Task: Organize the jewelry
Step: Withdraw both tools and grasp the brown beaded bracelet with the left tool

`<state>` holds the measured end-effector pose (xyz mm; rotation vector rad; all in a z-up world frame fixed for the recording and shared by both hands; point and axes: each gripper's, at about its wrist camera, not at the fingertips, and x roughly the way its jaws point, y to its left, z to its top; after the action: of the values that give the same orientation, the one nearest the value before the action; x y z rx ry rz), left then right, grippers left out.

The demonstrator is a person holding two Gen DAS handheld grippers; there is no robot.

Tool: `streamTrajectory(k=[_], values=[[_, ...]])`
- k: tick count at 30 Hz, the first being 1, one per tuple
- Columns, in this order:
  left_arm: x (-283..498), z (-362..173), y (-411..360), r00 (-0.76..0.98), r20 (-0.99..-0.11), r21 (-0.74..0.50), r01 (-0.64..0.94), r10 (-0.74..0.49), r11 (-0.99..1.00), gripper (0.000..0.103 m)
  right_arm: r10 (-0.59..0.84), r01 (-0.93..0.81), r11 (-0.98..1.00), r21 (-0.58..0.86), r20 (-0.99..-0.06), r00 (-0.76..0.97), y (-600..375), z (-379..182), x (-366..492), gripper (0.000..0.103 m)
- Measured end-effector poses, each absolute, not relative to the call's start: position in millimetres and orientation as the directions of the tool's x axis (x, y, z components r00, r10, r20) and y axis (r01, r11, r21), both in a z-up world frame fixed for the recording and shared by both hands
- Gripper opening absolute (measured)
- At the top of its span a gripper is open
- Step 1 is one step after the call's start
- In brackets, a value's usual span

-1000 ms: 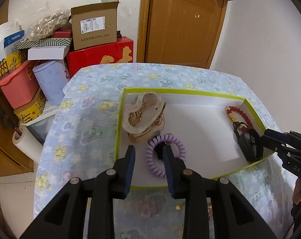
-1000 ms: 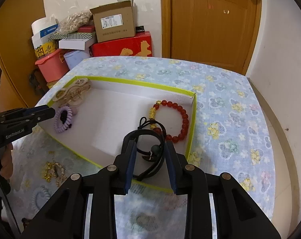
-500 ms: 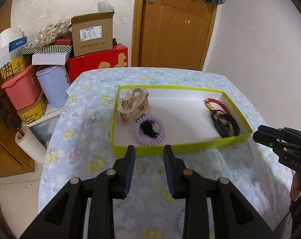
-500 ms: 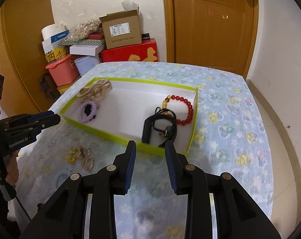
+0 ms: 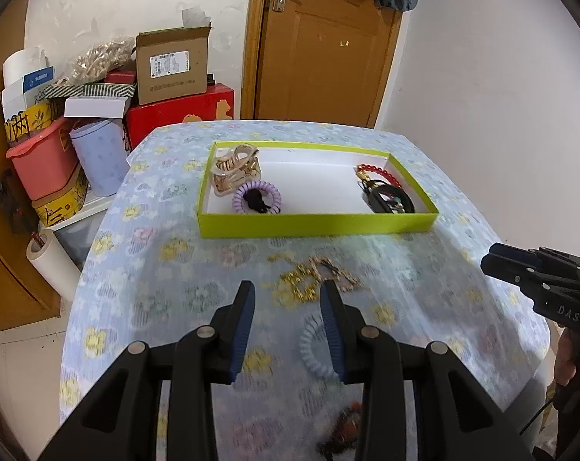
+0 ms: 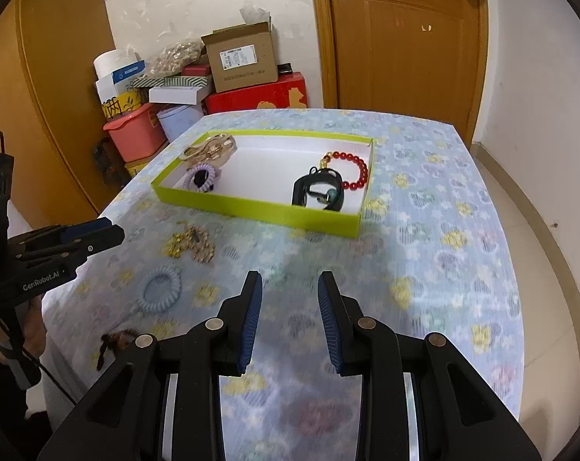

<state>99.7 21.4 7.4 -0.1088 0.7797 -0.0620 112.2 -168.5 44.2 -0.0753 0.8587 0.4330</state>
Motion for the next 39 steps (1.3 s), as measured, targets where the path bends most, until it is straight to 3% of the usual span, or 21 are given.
streamTrajectory(k=[17,23,34,35,39], values=[[39,-6,8,0.688,-0.71,-0.129,0.085,-0.152,0.988,0.037,0.372,-0.434,0.891,0.135,-0.766,0.524,-162,34,70,0.031],[28,-18,-3,0.658,-0.72,-0.153,0.157,-0.219,0.976,0.049,0.384,-0.46,0.877,0.136,-0.774,0.503,-155,30,60,0.031],[31,-41,-23,0.619,-0.76,-0.079,0.213,-0.197,0.974,0.049,0.387,-0.47,0.872,0.138,-0.782,0.489,-150,25,58,0.031],[31,-42,-25,0.624,-0.759,-0.065,0.214,-0.187,0.975,0.049,0.387,-0.47,0.872,0.139,-0.783,0.487,-150,24,58,0.031],[32,-42,-25,0.64,-0.754,-0.027,0.191,-0.145,0.981,0.027,0.39,-0.468,0.872,0.146,-0.786,0.48,-147,21,63,0.031]])
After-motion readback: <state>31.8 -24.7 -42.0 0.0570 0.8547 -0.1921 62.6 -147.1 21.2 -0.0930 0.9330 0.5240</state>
